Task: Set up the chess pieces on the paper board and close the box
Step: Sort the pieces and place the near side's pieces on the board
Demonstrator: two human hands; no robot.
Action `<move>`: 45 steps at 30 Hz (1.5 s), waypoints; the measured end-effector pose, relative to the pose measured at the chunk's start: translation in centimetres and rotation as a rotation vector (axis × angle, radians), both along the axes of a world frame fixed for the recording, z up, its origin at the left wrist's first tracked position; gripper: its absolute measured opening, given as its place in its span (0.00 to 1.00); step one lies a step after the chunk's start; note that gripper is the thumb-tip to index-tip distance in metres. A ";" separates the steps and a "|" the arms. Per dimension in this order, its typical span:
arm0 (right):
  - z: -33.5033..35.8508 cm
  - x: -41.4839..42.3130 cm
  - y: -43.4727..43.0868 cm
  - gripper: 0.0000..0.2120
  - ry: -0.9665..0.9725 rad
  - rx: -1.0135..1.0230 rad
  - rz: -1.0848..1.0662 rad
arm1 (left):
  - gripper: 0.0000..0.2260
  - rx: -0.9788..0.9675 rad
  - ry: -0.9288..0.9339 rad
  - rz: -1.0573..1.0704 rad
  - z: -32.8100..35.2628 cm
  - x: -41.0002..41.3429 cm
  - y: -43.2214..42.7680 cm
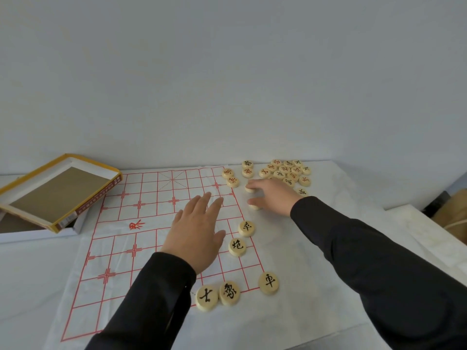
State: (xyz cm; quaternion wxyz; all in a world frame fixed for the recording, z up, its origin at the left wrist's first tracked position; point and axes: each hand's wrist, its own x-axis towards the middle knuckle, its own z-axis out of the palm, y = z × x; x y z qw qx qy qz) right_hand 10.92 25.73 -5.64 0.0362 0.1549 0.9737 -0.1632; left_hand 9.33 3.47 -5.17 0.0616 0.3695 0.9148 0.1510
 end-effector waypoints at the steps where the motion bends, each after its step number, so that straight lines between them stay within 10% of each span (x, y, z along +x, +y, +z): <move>1: 0.0 0.5 0.1 0.22 0.002 -0.006 0.003 | 0.29 -0.001 -0.001 -0.002 -0.1 0.0 0.0; 10: 0.0 3.5 0.4 0.08 0.228 -0.239 -0.059 | 0.29 0.009 -0.023 -0.007 -0.1 0.1 -0.1; 21: 0.5 -5.5 0.5 0.30 0.164 -0.329 -0.169 | 0.30 -0.005 -0.011 0.011 -0.1 -0.8 -0.3; 28: -0.2 -6.2 2.3 0.28 0.024 -0.215 -0.172 | 0.30 0.002 -0.026 0.000 -0.4 -0.9 -0.2; 45: -3.3 6.3 -1.0 0.16 0.455 0.027 0.041 | 0.29 -0.025 -0.020 -0.043 -0.5 0.2 0.0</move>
